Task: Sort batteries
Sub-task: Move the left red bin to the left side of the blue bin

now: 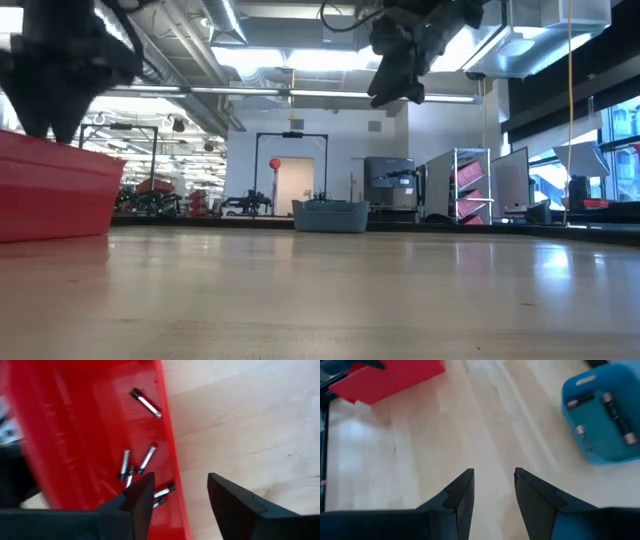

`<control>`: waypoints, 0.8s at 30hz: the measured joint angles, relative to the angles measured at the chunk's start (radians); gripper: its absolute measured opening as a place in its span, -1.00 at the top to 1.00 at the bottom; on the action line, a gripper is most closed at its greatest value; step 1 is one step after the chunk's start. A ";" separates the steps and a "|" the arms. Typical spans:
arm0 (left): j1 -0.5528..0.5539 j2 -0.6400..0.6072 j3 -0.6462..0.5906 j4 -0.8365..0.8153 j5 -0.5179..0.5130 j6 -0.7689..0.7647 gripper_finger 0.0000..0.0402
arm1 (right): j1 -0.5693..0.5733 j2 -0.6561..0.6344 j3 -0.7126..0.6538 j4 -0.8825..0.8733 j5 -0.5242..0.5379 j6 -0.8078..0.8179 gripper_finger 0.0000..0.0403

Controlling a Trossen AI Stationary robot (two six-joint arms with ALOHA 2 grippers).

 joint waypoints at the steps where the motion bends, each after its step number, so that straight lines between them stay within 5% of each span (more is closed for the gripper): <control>1: 0.009 0.000 -0.024 0.032 0.006 0.011 0.17 | 0.000 0.000 0.000 -0.011 -0.008 0.000 0.29; 12: 0.157 0.000 -0.116 0.194 -0.016 0.198 0.92 | 0.001 0.000 0.000 -0.094 -0.085 0.007 0.29; 24: 0.528 0.047 -0.118 0.531 -0.132 0.492 0.98 | 0.002 0.000 0.000 -0.047 -0.108 0.088 0.29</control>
